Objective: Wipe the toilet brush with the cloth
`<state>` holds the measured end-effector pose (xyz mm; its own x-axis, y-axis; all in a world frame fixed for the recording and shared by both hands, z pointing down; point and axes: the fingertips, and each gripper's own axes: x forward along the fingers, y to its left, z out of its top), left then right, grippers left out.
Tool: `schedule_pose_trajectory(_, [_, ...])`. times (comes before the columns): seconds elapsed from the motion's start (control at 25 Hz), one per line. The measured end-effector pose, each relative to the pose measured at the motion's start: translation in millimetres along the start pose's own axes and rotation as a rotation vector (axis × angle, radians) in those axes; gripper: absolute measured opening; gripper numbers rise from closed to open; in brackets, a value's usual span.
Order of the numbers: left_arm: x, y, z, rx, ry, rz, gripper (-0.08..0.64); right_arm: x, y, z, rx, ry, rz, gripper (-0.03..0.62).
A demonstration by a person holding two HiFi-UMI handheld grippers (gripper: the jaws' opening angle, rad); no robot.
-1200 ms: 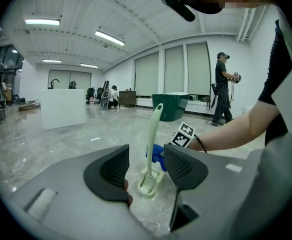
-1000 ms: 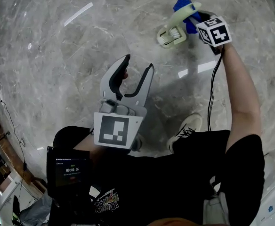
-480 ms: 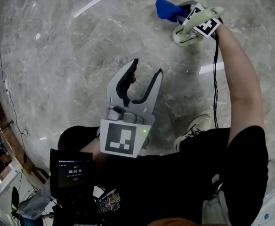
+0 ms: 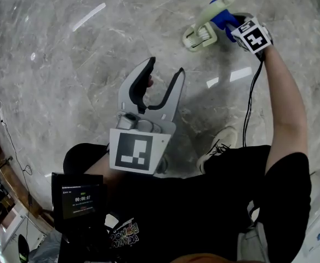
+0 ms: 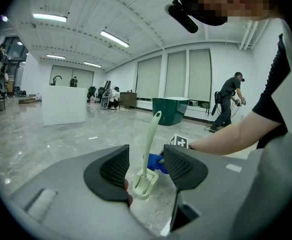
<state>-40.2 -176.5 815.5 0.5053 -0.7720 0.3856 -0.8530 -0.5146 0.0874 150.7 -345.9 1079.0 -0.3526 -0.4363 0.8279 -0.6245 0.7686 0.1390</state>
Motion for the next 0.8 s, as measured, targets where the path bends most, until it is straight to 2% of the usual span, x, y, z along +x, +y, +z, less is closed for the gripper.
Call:
schedule_pose_trajectory(0.08, [7.6,1.3,10.4,0.001,-0.007,-0.012,0.218,-8.9,11.9,-29.8,-0.027,0.084,0.037,0.112])
schedule_pose_trajectory(0.16, [14.4,1.8,16.5,0.003,-0.019,-0.014,0.218,-15.1,33.1,-64.3,-0.066,0.173,0.113,0.112])
schedule_pose_trajectory(0.28, [19.4,3.4,16.8,0.011,-0.028,0.002,0.218,-27.0,81.0,-99.3,-0.170,0.264,0.300,0.112])
schedule_pose_trajectory(0.36, [22.0,2.3,12.9,0.026,-0.023,0.010,0.218,-32.9,114.7,-104.5,-0.218,0.286,0.426,0.112])
schedule_pose_trajectory(0.44, [24.3,-1.7,10.2,0.041,-0.023,0.011,0.218,-31.6,140.9,-94.4,-0.238,0.265,0.500,0.112])
schedule_pose_trajectory(0.6, [23.8,-9.7,12.8,0.081,-0.035,0.015,0.218,-14.8,166.9,-51.1,-0.226,0.146,0.514,0.112])
schedule_pose_trajectory(0.68, [23.4,-11.7,14.7,0.100,-0.039,0.017,0.218,-9.5,174.6,-40.6,-0.182,0.110,0.518,0.112])
schedule_pose_trajectory(0.8, [23.1,-13.8,16.9,0.106,-0.041,0.018,0.218,-9.9,187.2,-45.0,-0.074,0.092,0.552,0.112])
